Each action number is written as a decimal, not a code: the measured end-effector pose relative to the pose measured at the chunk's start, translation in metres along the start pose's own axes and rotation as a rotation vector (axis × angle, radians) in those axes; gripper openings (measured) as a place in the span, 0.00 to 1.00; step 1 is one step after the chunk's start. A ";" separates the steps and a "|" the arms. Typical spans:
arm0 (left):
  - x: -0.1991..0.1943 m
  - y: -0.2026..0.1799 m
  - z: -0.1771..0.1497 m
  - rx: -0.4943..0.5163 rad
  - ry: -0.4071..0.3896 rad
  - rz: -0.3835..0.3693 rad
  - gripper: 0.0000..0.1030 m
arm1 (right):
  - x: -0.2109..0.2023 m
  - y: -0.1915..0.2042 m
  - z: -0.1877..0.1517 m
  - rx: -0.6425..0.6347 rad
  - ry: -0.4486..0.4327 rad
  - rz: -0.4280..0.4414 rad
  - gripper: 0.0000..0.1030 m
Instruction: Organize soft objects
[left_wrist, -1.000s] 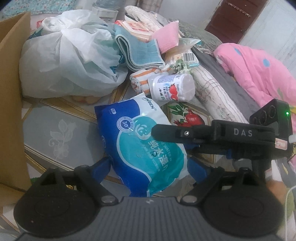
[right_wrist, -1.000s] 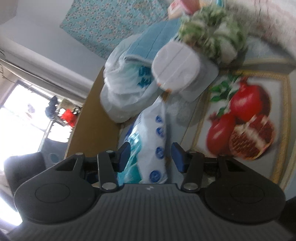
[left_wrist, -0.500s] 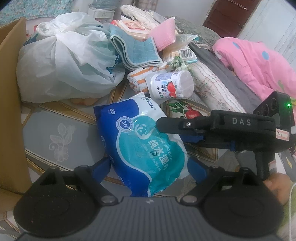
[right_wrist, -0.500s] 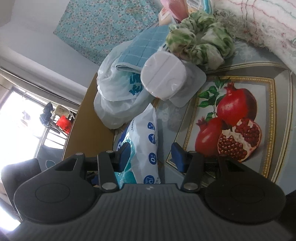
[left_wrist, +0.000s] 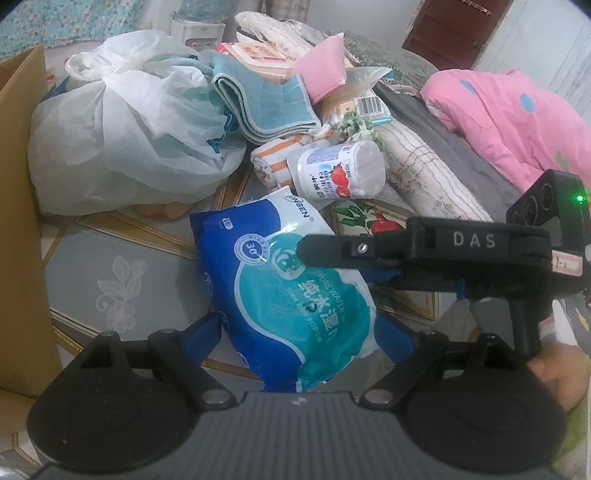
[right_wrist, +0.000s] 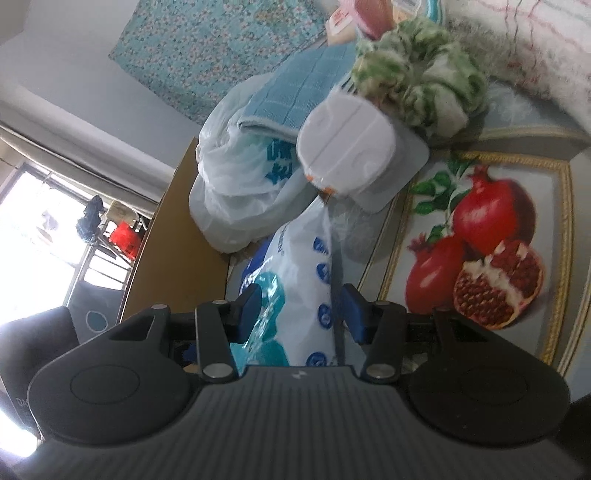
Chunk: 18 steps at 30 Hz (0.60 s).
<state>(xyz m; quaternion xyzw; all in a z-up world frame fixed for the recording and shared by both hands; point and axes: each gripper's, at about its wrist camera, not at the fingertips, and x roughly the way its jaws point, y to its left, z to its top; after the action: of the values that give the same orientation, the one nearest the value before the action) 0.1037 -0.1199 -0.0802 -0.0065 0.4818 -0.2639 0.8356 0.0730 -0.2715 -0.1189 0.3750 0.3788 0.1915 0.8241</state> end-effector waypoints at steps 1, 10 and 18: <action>0.000 0.001 0.001 -0.003 0.002 -0.002 0.88 | 0.000 0.000 0.001 -0.002 -0.002 0.001 0.45; 0.007 0.003 0.004 -0.021 0.019 -0.015 0.91 | 0.010 0.002 -0.001 -0.007 0.020 0.009 0.39; 0.010 0.003 0.004 -0.028 0.024 -0.019 0.92 | 0.011 0.001 -0.002 0.001 0.022 0.015 0.38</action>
<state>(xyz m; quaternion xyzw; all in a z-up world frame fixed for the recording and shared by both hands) 0.1123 -0.1231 -0.0864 -0.0197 0.4956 -0.2651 0.8269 0.0780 -0.2632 -0.1245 0.3761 0.3852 0.2018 0.8182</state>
